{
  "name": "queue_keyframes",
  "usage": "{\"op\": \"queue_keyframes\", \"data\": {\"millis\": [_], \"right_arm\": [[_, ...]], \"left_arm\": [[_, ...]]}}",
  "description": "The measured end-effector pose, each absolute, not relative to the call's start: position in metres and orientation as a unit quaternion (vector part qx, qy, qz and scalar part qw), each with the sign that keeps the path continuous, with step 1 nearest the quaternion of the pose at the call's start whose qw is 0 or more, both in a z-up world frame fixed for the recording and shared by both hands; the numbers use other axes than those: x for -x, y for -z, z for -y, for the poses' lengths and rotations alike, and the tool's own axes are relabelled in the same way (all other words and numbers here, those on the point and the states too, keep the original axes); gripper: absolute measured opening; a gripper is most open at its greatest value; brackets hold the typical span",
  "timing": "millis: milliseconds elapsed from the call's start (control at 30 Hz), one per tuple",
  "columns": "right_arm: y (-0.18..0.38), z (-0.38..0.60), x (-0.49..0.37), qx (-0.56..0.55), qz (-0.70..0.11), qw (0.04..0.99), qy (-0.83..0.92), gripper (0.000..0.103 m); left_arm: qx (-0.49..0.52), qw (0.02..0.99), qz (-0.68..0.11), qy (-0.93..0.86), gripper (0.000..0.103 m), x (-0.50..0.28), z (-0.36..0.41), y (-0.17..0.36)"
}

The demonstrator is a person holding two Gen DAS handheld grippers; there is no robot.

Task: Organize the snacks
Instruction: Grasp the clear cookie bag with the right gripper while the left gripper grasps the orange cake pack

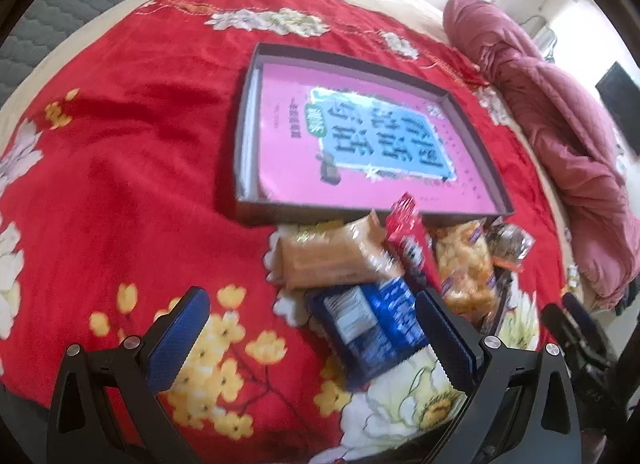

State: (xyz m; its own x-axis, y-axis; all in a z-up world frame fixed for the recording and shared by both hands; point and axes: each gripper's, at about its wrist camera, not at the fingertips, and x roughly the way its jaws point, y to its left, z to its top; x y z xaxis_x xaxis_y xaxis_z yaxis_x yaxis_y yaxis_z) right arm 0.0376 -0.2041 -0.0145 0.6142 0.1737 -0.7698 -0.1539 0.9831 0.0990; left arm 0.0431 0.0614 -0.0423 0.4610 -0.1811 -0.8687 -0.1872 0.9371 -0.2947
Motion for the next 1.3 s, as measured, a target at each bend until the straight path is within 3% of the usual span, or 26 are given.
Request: {"op": "queue_keyframes", "data": {"millis": [700, 800, 933, 1300], "right_arm": [[0.035, 0.213, -0.061, -0.041, -0.440, 0.894, -0.079, 0.102], [0.039, 0.212, -0.064, -0.039, -0.444, 0.892, -0.079, 0.102], [0.042, 0.210, -0.067, -0.037, -0.446, 0.891, -0.079, 0.102], [0.052, 0.222, -0.081, -0.080, -0.459, 0.882, -0.070, 0.102]], "left_arm": [[0.244, 0.813, -0.526, 0.044, 0.101, -0.076, -0.079, 0.076], [0.252, 0.812, -0.524, 0.054, 0.096, -0.078, -0.080, 0.078], [0.274, 0.806, -0.519, 0.074, 0.081, -0.079, -0.081, 0.080], [0.299, 0.800, -0.514, 0.082, 0.079, -0.077, -0.087, 0.086]]}}
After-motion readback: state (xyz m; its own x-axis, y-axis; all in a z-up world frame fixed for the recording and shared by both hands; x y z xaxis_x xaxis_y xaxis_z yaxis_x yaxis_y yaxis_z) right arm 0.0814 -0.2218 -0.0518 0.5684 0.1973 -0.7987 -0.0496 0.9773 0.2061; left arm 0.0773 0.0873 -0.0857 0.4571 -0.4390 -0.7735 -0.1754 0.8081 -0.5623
